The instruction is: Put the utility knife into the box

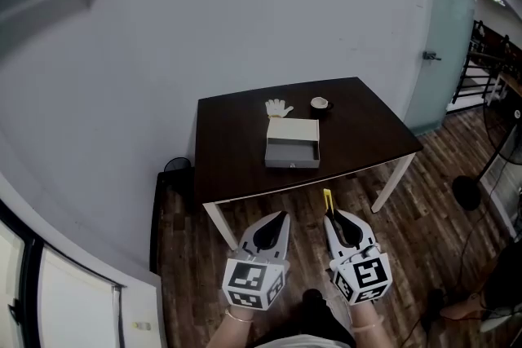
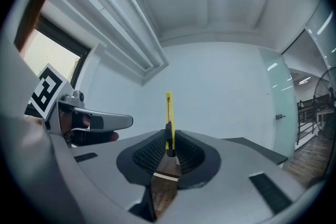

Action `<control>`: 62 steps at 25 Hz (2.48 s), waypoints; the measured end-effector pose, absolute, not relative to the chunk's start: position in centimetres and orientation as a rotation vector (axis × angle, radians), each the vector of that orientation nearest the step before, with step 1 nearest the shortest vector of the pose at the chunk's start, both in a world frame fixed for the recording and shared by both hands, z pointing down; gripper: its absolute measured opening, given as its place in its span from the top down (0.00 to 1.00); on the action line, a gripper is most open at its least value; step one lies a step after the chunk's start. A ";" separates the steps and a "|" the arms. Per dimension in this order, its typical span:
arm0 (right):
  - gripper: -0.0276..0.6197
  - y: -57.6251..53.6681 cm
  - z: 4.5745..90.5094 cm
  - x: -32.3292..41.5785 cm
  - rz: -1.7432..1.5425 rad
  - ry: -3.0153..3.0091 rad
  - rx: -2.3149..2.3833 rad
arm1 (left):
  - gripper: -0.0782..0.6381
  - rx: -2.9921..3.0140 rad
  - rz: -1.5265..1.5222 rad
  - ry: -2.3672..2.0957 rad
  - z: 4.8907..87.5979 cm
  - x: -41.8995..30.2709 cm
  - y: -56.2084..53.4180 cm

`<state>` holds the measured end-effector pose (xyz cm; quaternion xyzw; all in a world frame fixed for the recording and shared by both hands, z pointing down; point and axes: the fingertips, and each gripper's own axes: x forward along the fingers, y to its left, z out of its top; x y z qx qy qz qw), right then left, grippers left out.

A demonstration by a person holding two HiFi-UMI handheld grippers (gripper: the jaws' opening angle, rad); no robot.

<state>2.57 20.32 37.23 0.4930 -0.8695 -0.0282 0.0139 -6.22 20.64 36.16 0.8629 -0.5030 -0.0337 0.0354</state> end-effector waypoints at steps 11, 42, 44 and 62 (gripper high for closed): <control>0.86 14.5 38.3 3.2 -0.054 -2.724 1.497 | 0.87 2.655 -0.073 -1.525 37.3 -4.2 14.9; 0.86 -7.4 40.9 7.5 0.074 -2.789 1.341 | 0.87 2.577 -0.012 -1.648 37.7 0.9 -7.0; 0.86 -8.3 41.0 7.4 0.080 -2.791 1.334 | 0.87 2.569 -0.010 -1.651 37.8 0.8 -7.6; 0.86 -18.4 43.5 3.3 0.102 -2.721 1.337 | 0.87 2.599 -0.006 -1.579 39.3 -2.4 -17.7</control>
